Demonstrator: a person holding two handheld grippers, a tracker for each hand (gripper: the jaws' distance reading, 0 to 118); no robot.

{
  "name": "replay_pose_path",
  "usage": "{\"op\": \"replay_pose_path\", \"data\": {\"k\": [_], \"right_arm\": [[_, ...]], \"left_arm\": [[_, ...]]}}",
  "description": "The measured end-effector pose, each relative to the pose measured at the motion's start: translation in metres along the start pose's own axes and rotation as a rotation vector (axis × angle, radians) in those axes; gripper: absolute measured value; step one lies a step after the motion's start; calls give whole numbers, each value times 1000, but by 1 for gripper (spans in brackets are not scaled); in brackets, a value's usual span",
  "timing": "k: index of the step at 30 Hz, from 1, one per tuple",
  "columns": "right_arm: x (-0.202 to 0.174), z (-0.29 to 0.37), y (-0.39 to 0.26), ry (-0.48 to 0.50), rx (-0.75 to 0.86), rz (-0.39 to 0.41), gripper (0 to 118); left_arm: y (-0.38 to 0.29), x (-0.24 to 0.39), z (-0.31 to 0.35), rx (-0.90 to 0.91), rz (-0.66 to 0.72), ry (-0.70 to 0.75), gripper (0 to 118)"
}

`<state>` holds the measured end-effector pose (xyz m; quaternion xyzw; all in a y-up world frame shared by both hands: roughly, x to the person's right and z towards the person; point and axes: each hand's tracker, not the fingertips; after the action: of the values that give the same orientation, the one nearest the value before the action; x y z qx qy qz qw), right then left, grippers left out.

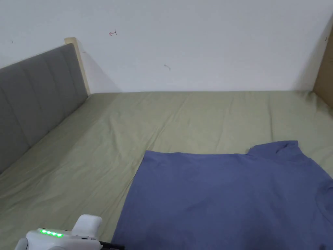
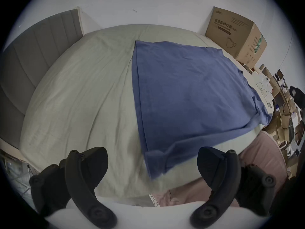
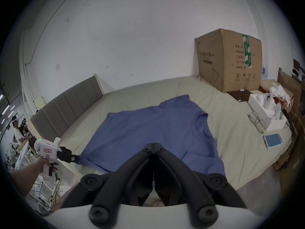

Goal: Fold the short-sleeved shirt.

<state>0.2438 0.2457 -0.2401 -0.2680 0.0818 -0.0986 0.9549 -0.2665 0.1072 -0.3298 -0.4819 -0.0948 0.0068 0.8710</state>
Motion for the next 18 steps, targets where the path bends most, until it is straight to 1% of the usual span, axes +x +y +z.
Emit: {"op": "replay_pose_path", "data": {"k": [1,2,3,4,5,6,7,8,10,12,13,14,15,16,17,18], "right_arm": [[0,-3,-1,-3,-12,-7,0],[23,-14,-13,-5,-29,-20,0],[25,-18,-14,-8,-43,-30,0],[27,-20,-14,-11,-54,-38,0],[29,-23,-15,-14,-63,-46,0],[32,-25,-17,-19,-67,-50,0],[35,-26,-18,-26,-71,-54,0],[39,-26,-18,-34,-67,-55,0],[52,-24,-20,-51,-49,-69,0],[70,-23,-18,-91,-51,-104,0],[81,-24,-19,-124,-67,-134,0],[92,-27,-22,-131,-95,-158,0],[103,-33,-24,-122,-144,-178,5],[115,-41,-29,-127,-209,-208,33],[126,-47,-35,-156,-251,-229,93],[133,-54,-43,-184,-290,-251,118]], "left_arm": [[0,1,-2,-10,-2,4,112],[-2,1,-8,-26,-15,-7,105],[-5,4,-11,-22,-38,-30,84],[-8,6,-13,-14,-65,-45,49],[-9,12,-7,-3,-82,-56,22],[-11,16,-4,21,-102,-56,19],[-11,19,-1,46,-130,-33,11],[-12,20,3,61,-129,-40,5],[-15,21,15,132,-91,-44,5],[-16,17,26,182,-40,-49,5],[-17,15,31,204,-10,-58,5],[-18,14,35,222,16,-68,5],[-18,13,37,233,38,-83,5],[-19,14,39,234,47,-86,5],[-20,17,41,236,43,-82,5],[-21,18,41,235,39,-79,5]]}}
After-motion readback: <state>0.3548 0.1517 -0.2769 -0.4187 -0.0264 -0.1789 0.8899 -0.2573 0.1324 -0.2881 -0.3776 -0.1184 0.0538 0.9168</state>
